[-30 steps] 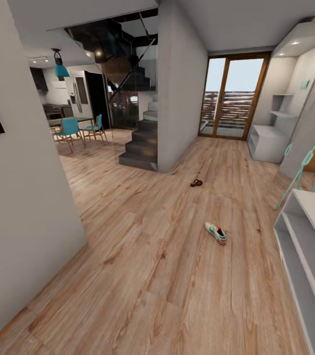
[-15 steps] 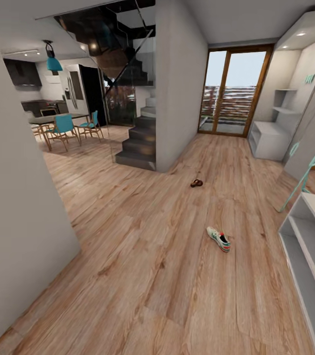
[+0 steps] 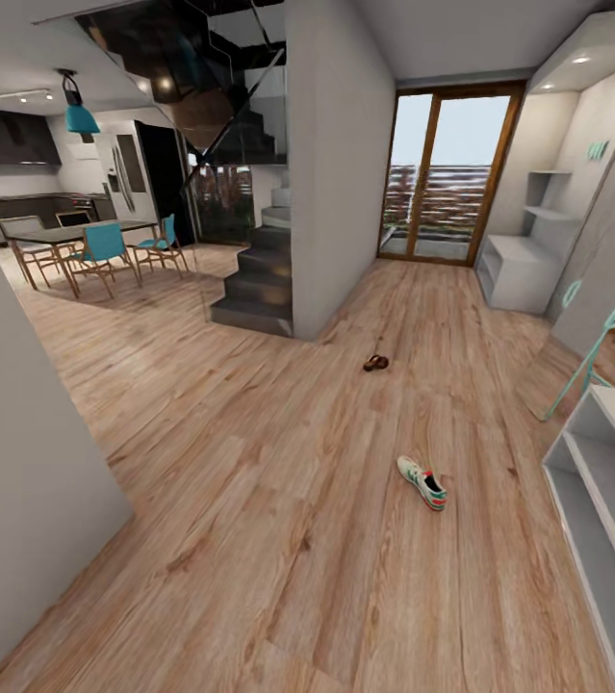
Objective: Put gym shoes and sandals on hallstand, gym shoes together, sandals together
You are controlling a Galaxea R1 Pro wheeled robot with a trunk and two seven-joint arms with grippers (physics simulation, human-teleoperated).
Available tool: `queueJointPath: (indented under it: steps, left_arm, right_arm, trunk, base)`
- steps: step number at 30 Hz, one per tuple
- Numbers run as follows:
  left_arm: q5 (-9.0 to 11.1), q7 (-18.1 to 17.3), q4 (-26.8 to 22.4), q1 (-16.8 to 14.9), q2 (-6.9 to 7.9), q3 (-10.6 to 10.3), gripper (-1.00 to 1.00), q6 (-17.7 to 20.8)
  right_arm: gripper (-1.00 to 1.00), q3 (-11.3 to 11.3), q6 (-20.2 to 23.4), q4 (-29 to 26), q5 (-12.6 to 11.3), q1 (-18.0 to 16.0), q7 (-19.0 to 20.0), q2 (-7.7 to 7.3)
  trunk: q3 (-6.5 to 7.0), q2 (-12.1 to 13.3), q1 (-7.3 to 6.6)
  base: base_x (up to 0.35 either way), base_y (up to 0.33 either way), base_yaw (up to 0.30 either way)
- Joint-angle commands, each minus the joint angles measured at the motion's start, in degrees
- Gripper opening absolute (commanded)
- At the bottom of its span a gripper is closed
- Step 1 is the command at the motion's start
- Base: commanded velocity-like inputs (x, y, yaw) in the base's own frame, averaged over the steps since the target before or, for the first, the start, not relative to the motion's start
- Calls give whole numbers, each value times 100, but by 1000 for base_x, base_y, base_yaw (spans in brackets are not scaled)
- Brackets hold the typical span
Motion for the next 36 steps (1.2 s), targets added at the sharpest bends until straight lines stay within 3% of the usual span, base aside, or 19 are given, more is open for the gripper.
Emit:
queueJointPath:
  steps: [1,28,36]
  left_arm:
    - [4,-7,3,-4,-1,13,100,-18]
    - [20,-7,3,-4,-1,13,100,-18]
    - [21,-7,3,-4,-1,13,100,-18]
  right_arm:
    - [100,-7,-19,5,-6,-4,4,1]
    - [100,-7,-19,5,-3,-4,4,1]
    - [100,-7,-24,7,6,-4,-4,1]
  trunk:
    - [-5,-2,3]
    - [-5,-2,3]
    - [-5,-2,3]
  base:
    - [334,-102,-97]
    - [334,-104,-273]
    - [334,-104,-61]
